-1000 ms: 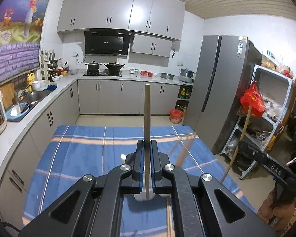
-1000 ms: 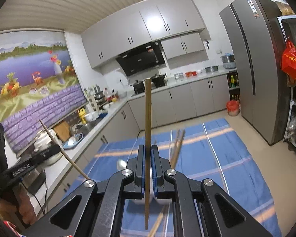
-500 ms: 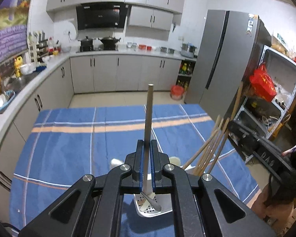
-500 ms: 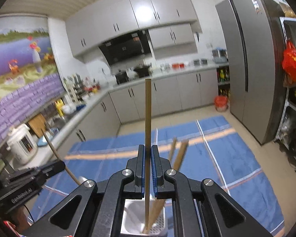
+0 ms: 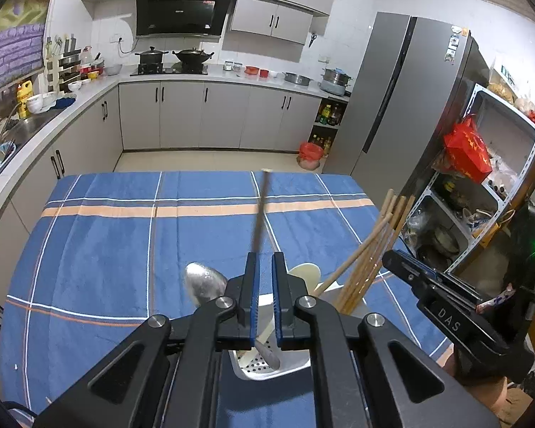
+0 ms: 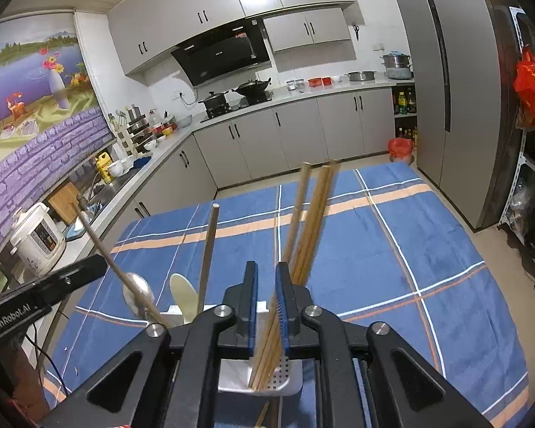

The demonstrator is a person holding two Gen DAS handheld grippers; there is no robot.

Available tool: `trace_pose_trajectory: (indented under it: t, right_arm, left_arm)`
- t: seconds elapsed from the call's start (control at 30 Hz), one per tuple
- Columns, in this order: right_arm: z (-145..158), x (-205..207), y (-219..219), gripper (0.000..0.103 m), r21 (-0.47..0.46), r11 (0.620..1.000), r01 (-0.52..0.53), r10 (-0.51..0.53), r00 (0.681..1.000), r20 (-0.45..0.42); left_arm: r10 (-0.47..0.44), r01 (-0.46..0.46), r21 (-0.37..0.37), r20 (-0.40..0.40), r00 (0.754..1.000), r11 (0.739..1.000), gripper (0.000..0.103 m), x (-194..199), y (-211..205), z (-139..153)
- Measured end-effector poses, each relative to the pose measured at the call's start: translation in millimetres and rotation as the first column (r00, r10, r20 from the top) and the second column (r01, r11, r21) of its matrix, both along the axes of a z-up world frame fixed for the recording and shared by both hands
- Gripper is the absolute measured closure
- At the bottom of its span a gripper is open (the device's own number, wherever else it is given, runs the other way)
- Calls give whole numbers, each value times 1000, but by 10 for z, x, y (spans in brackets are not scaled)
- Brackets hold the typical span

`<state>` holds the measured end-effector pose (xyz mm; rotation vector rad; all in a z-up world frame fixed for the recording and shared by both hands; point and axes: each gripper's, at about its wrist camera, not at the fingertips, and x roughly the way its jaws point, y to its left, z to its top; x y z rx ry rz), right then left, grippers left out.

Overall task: Organize utensils
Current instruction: 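Open the right tool over the holder while the left releases its chopstick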

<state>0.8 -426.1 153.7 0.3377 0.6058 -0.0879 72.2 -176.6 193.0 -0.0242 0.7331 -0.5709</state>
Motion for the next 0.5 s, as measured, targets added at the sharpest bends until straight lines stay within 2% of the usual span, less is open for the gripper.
trace_pose_trajectory:
  t: [0.03,0.13,0.3,0.4,0.5]
  right_arm:
    - [3,-36,-15,85,0,1000,1,-1,1000,2]
    - [42,-164,5,83,0,1000,-5,5,1000,5]
    - [-61,-498,85,74,9,999,-50,50,998,-35]
    - [-374,-751,210,74,46,991,-127,132,982,-131]
    - [-768,-1015,432,74,56,974,-220,227,942,-248]
  left_arm:
    - [2,-2,-3,3,1000,1000,94,-31,18,28]
    - [12,-12,-25,12,1000,1000,77,-144,95,111]
    - [26,-25,-50,16,1000,998,75,-393,265,212]
    - [33,-33,-57,-2,999,998,69,-610,392,169]
    - [47,-49,-36,-49,998,998,66,-819,520,-44]
